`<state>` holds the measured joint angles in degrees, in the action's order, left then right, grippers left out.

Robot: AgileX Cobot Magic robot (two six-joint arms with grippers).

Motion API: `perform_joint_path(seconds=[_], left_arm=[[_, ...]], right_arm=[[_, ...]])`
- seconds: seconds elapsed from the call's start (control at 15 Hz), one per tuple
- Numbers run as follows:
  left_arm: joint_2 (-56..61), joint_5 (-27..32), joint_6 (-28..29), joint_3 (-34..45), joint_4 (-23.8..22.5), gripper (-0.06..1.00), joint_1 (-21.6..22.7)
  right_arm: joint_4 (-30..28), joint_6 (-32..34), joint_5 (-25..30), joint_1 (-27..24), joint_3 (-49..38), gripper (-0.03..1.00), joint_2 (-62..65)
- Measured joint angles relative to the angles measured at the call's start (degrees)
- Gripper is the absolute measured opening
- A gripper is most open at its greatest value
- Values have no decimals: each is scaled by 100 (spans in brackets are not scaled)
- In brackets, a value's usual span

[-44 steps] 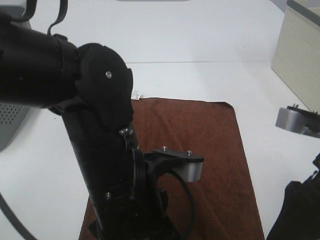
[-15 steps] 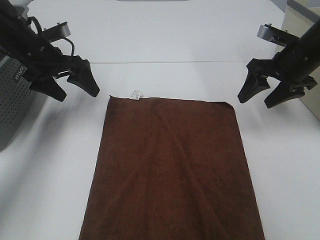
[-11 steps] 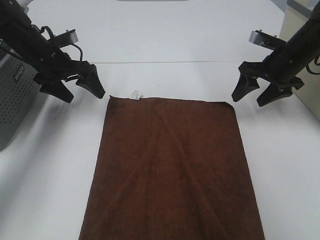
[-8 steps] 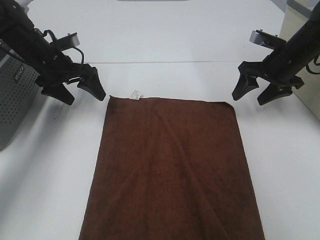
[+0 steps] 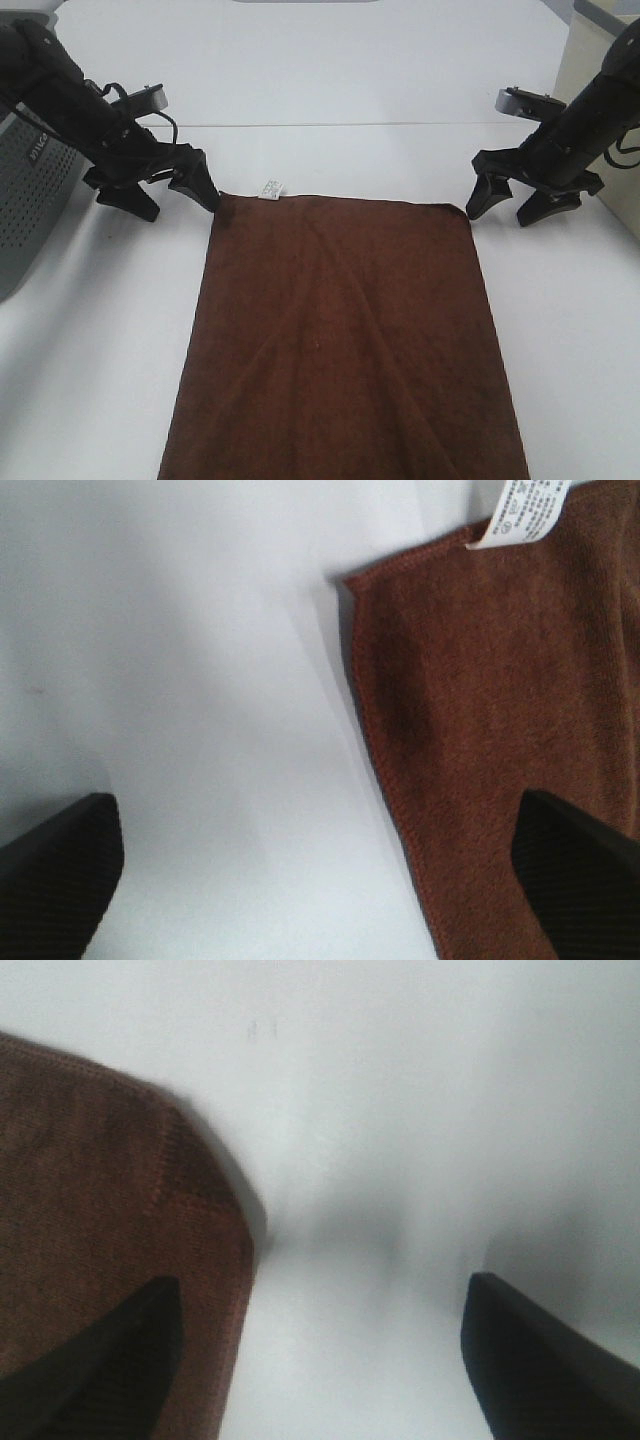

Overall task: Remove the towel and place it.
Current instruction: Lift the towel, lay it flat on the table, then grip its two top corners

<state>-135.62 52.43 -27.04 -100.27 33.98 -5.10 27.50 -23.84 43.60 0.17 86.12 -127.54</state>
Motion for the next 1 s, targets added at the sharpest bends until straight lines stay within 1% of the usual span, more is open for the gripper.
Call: perform_joint_path(seconds=[0.27,0.47,0.67,0.8,1.0], left_arm=[[-52,-40,0,-40,80,99,-69],[-57,-92,0,-40,86,99,-246],[-69,-143,40,-40,126,99,-372],[-69,-178,74,-40,143,98,-464],[-80,-269,115,-40,189,95,-636]], right_arm=[[132,11,-80,0,52,74,-138],[355,11,-80,17,52,74,-149],[350,6,-132,292,52,74,-155],[327,6,-304,510,52,74,-155],[269,6,-401,636,52,74,-160]])
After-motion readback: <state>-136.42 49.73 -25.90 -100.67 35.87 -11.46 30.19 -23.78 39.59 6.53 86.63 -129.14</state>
